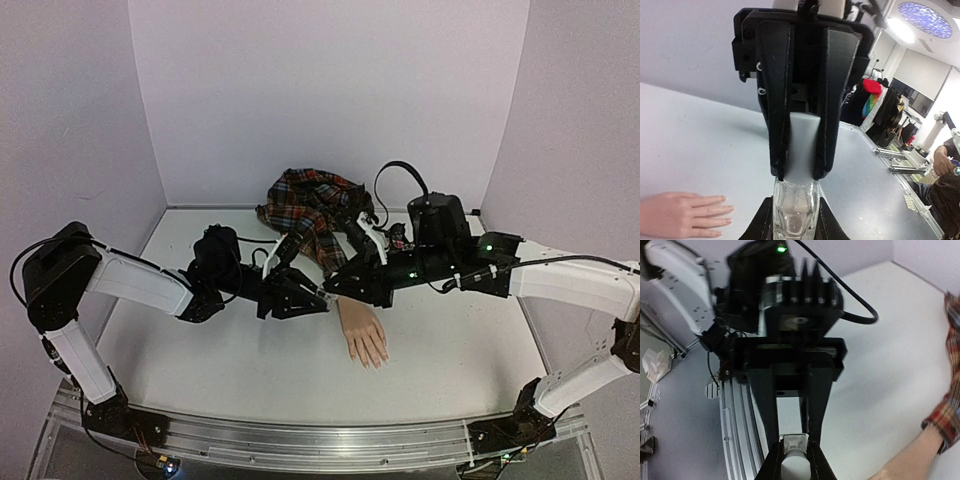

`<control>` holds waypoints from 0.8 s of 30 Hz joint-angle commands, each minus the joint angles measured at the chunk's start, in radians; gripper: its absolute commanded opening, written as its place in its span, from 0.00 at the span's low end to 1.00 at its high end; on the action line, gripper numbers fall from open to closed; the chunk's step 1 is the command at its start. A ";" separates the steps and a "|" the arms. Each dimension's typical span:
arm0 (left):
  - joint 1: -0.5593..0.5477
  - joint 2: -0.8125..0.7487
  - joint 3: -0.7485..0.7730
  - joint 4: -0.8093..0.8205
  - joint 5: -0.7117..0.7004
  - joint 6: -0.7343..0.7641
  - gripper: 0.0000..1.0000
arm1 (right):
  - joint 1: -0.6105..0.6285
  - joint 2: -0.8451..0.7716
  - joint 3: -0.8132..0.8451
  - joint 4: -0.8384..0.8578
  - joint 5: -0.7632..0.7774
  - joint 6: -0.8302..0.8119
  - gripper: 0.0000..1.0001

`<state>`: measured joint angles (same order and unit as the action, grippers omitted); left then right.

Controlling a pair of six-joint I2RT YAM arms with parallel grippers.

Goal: Paint the nails

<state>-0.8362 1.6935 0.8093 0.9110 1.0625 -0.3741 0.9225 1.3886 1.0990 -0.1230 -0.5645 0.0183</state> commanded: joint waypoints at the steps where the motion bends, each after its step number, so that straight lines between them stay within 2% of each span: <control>1: 0.055 0.001 -0.023 0.230 0.024 -0.163 0.00 | -0.005 -0.033 0.007 -0.056 -0.010 -0.157 0.00; 2: 0.051 -0.026 -0.025 0.142 -0.052 -0.092 0.00 | -0.005 -0.039 0.009 -0.048 0.048 -0.124 0.08; 3: 0.043 -0.057 -0.024 0.039 -0.147 -0.001 0.00 | -0.006 -0.047 0.010 -0.036 0.120 -0.070 0.28; 4: 0.028 -0.091 -0.022 -0.054 -0.254 0.101 0.00 | -0.006 -0.056 0.010 -0.025 0.211 0.014 0.63; 5: 0.010 -0.126 -0.022 -0.140 -0.397 0.172 0.00 | -0.006 -0.063 0.015 -0.022 0.347 0.085 0.79; 6: -0.010 -0.151 -0.023 -0.187 -0.516 0.236 0.00 | -0.006 -0.071 0.020 -0.022 0.449 0.159 0.85; 8: -0.034 -0.179 -0.035 -0.209 -0.678 0.295 0.00 | -0.006 -0.079 0.032 -0.024 0.555 0.284 0.95; 13: -0.065 -0.197 -0.045 -0.180 -0.838 0.353 0.00 | -0.005 -0.039 0.087 -0.025 0.588 0.530 0.96; 18: -0.101 -0.182 -0.041 -0.161 -0.946 0.373 0.00 | 0.002 0.042 0.181 -0.029 0.572 0.684 0.74; 24: -0.119 -0.176 -0.037 -0.154 -0.987 0.373 0.00 | 0.016 0.172 0.300 -0.091 0.575 0.721 0.66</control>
<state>-0.9452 1.5246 0.7692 0.7315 0.1503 -0.0244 0.9268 1.4861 1.3175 -0.1667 -0.0150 0.6621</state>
